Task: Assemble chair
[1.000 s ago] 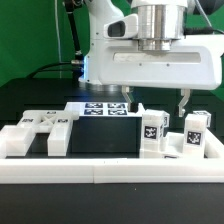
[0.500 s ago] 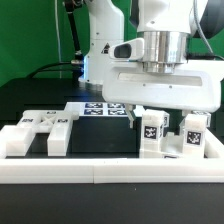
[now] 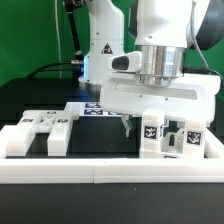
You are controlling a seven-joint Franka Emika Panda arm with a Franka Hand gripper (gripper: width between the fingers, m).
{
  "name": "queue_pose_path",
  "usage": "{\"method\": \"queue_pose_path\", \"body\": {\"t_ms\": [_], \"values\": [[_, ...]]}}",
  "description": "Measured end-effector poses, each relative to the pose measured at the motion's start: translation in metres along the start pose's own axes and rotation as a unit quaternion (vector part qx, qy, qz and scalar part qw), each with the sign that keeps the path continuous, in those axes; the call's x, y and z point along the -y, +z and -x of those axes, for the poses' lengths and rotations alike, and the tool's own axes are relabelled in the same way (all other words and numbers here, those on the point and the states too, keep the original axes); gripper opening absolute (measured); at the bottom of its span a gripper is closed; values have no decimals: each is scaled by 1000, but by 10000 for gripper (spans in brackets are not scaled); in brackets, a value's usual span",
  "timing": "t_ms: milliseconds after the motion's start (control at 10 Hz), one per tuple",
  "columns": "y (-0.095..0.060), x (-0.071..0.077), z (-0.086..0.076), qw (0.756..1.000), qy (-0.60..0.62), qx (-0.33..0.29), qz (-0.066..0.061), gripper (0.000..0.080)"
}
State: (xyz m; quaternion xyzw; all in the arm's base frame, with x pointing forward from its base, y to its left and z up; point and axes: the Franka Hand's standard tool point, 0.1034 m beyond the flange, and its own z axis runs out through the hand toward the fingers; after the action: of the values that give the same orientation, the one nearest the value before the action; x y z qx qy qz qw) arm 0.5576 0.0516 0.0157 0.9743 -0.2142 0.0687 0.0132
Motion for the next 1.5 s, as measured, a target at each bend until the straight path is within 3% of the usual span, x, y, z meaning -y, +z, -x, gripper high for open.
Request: {"method": "queue_pose_path", "body": {"t_ms": [100, 300, 400, 600, 1000, 1500], "values": [[1, 0, 1, 1000, 0, 1, 1, 649], [1, 0, 1, 1000, 0, 1, 1, 396], [1, 0, 0, 1000, 0, 1, 1, 396], [0, 0, 0, 1000, 0, 0, 0, 281], [0, -1, 0, 1000, 0, 1, 1, 281], [-60, -16, -22, 999, -1, 30, -15, 281]]}}
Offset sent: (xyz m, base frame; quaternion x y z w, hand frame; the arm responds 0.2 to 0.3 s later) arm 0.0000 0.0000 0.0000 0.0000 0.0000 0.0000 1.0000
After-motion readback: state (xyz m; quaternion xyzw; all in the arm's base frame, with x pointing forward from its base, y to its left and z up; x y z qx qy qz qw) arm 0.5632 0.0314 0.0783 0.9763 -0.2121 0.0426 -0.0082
